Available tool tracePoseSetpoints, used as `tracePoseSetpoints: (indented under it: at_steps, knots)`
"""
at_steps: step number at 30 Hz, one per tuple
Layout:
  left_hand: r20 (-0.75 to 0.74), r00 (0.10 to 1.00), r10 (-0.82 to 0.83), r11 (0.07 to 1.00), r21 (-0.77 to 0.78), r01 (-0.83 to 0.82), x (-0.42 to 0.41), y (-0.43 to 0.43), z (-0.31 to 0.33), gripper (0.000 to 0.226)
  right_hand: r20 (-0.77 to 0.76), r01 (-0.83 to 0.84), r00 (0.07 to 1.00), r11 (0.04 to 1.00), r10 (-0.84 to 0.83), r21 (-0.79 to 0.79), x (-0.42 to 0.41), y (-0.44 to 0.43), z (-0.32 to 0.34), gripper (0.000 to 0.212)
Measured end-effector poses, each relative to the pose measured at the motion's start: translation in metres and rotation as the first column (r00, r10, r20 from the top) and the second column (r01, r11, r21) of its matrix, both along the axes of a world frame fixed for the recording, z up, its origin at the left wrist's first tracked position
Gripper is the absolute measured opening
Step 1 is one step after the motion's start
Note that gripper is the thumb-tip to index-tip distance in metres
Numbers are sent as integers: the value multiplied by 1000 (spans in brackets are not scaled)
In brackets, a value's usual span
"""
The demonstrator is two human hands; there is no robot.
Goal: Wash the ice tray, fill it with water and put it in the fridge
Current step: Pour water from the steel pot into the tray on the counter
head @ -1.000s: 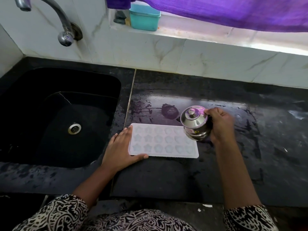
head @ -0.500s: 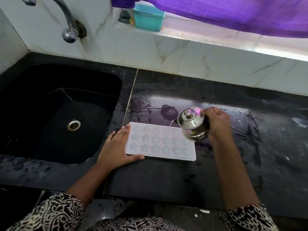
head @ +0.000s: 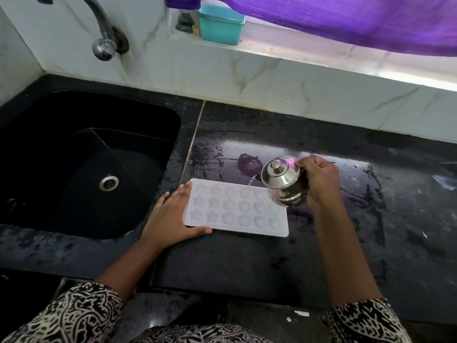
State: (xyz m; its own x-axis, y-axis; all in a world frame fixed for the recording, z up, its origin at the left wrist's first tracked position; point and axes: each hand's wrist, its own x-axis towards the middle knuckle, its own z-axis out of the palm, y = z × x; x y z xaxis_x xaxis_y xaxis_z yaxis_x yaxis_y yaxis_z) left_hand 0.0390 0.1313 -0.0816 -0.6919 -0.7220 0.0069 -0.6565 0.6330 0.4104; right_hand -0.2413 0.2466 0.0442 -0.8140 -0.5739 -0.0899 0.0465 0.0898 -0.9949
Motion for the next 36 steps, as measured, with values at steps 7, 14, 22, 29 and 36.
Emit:
tracePoseSetpoints:
  at_steps: [7,14,22,29,36]
  knots:
    - [2,1000,4,1000,-2,-4,0,-1,0,131,-7,12,1000,1000,-12,-4,0,0,4,30]
    - [-4,1000,2,1000,-1,-2,0,-1,0,130,-32,26,999,999,-25,30,-1,2,7,27]
    - [-9,1000,3,1000,-9,-3,0,-1,0,130,-25,34,999,998,-33,44,1,2,9,26]
    - [-10,1000,3,1000,-6,-3,0,-1,-1,130,-32,40,999,998,-39,44,5,2,12,25]
    - [-17,1000,5,1000,-6,-5,0,-1,-2,131,36,53,998,999,-52,-4,5,3,13,20]
